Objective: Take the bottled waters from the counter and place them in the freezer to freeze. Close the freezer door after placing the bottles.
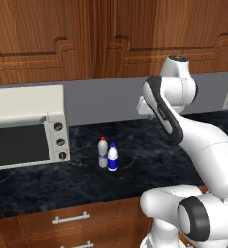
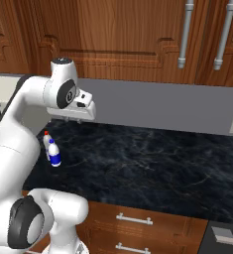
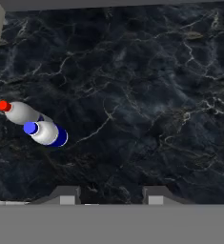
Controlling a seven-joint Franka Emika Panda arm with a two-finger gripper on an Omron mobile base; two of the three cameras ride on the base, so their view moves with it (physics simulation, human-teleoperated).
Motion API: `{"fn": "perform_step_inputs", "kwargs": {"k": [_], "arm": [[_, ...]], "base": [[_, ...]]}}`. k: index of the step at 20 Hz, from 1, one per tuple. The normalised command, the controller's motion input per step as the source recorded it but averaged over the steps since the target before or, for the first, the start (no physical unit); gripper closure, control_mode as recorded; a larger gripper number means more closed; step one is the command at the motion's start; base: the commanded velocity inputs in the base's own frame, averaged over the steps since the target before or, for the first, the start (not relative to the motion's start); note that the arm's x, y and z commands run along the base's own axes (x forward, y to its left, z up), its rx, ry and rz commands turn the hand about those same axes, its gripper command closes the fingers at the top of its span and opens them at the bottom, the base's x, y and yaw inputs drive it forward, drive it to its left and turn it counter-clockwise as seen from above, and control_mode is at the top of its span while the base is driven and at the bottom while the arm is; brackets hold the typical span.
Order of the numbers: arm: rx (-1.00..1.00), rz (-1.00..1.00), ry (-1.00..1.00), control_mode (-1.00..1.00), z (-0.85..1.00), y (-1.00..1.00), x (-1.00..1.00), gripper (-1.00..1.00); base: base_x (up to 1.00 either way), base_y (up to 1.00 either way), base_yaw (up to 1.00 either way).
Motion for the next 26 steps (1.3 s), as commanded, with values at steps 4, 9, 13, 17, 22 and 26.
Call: {"fn": "perform_step_inputs", "kwargs": {"k": [4, 9, 13, 17, 22, 26], "arm": [[0.02, 0.01, 0.0, -1.0, -0.05, -0.02, 0.0, -1.0], [0.05, 0.15, -0.01, -1.0, -0.15, 0.0, -0.1, -1.0], [0.0, 0.26, 0.0, -1.0, -0.24, 0.0, -0.09, -1.0], [-0.01, 0.29, -0.11, -1.0, -0.21, 0.01, -0.01, -1.0], [-0.05, 0.38, -0.18, -1.0, -0.41, 0.03, 0.39, -1.0], [0.0, 0.49, -0.17, -1.0, -0.61, 0.01, 0.3, -1.0]], "base": [[0.0, 0.0, 0.0], [0.0, 0.0, 0.0], [0.0, 0.0, 0.0], [0.0, 0.0, 0.0], [0.0, 0.0, 0.0], [0.0, 0.0, 0.0]]}}
